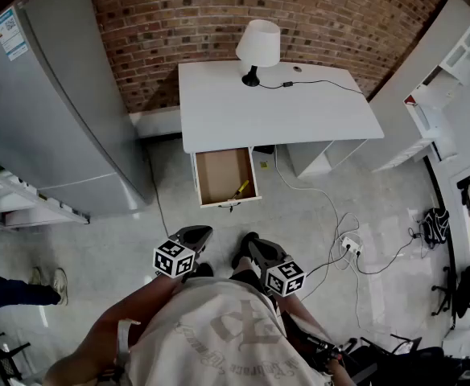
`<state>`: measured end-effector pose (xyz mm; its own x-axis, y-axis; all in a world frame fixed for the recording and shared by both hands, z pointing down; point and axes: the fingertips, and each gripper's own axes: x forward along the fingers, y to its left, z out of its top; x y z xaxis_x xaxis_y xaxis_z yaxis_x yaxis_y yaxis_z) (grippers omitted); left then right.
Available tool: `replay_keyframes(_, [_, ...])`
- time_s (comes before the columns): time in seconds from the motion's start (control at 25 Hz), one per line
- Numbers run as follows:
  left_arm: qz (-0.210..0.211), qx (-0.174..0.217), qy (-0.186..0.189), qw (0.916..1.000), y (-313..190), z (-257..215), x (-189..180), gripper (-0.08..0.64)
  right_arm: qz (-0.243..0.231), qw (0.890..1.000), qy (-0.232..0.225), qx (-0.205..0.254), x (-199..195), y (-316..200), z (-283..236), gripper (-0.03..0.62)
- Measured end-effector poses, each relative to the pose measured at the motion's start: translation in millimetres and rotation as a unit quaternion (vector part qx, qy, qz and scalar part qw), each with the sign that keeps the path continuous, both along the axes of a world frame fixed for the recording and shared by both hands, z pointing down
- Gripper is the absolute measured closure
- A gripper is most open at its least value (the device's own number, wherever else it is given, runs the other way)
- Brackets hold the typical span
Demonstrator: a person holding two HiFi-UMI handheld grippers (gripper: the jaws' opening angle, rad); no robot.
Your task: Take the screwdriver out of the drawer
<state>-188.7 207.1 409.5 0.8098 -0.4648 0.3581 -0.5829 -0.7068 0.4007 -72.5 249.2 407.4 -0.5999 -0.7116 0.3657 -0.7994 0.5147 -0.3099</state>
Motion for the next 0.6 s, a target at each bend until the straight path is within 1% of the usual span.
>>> replay_keyframes(0.28, [-0.011,0.004,0.004,0.9999,0.1,-2.7,-13.7,0.552,-0.001,1.0,0.006,0.004,-8.2,-0.9,-2.3,0.586])
replay_keyframes(0.6, [-0.031,-0.001,0.011,0.9995,1.9,0.2,-28.9,0.552,-0.012,1.0,0.013,0.0,-19.9,-3.4,-2.0,0.586])
